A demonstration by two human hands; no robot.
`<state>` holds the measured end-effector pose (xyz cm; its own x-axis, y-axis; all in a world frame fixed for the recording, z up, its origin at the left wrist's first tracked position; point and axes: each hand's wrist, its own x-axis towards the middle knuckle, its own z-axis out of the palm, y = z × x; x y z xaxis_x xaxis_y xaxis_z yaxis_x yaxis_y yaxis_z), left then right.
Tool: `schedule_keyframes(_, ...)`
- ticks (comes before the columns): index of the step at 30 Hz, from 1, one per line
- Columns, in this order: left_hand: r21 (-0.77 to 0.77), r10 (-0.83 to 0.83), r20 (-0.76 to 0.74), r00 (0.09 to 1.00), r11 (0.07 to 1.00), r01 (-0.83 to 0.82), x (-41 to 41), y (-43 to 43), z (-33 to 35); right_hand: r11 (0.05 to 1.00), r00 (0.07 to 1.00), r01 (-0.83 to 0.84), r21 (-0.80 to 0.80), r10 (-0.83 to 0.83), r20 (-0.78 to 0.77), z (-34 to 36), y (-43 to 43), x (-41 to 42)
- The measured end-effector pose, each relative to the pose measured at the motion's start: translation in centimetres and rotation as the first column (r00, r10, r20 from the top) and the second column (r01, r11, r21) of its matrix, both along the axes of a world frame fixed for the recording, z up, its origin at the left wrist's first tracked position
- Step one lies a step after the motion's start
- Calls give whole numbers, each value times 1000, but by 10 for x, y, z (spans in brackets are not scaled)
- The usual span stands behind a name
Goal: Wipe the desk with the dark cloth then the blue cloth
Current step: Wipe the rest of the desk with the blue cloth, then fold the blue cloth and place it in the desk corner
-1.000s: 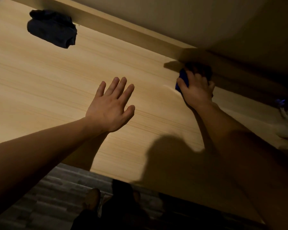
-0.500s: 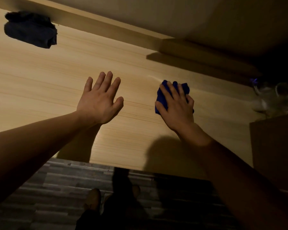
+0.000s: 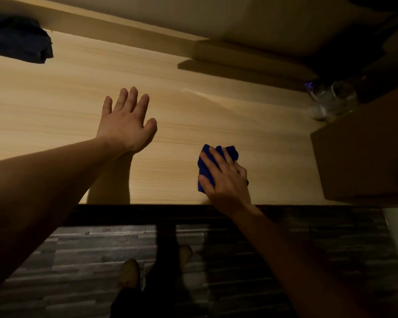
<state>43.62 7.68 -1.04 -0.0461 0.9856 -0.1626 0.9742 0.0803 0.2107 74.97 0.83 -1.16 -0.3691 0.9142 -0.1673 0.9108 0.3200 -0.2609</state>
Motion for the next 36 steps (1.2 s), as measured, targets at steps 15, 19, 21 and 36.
schedule_keyframes(15,-412,444,858,258,895,-169,42,-139,65,991,986,43,-127,-62,-155,72,-91,-49)
schedule_keyframes(19,-695,650,574,-497,708,122,50,-174,94,994,981,-97,-49,87,-176,124,-83,-112)
schedule_keyframes(21,-684,570,467,-676,717,133,42,-179,111,984,972,-171,-46,161,-174,142,-76,-134)
schedule_keyframes(36,-643,337,614,-714,738,-204,-82,-177,180,659,688,-246,-710,-397,-607,175,0,-242)
